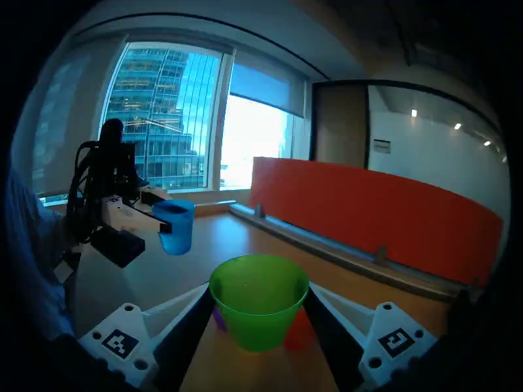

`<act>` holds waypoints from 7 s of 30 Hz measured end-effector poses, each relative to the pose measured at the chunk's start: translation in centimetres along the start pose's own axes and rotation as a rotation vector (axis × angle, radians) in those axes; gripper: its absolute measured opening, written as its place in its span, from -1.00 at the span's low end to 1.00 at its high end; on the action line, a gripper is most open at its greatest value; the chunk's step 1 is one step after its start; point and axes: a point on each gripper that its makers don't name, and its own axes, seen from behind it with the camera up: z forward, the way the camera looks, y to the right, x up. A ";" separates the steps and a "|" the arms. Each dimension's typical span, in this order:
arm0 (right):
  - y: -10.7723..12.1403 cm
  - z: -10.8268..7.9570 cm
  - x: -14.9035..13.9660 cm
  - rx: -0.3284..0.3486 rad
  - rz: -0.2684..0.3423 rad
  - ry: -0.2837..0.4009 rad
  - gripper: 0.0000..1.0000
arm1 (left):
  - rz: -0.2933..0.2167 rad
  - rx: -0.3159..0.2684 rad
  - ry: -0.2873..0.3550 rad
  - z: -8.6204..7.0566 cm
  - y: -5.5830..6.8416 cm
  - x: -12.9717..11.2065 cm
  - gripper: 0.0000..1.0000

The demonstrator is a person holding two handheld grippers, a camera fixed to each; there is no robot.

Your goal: Pour water

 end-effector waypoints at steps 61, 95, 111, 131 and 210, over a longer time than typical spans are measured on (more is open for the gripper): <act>-3.2 2.2 3.9 0.078 -0.004 0.123 0.84 | 0.157 0.018 0.147 -0.6 1.3 6.9 0.73; -8.1 4.4 3.0 0.194 0.016 0.133 0.84 | 0.520 0.118 0.172 -0.8 1.8 11.0 0.73; -10.7 5.5 2.5 0.257 0.022 0.125 0.84 | 0.665 0.136 0.168 -0.8 2.6 12.3 0.73; -13.2 6.1 2.5 0.314 0.018 0.121 0.84 | 0.882 0.167 0.153 -0.6 3.5 13.0 0.73; -12.6 5.8 3.0 0.305 0.009 0.156 0.82 | 1.422 0.259 0.162 -0.8 5.7 17.1 0.73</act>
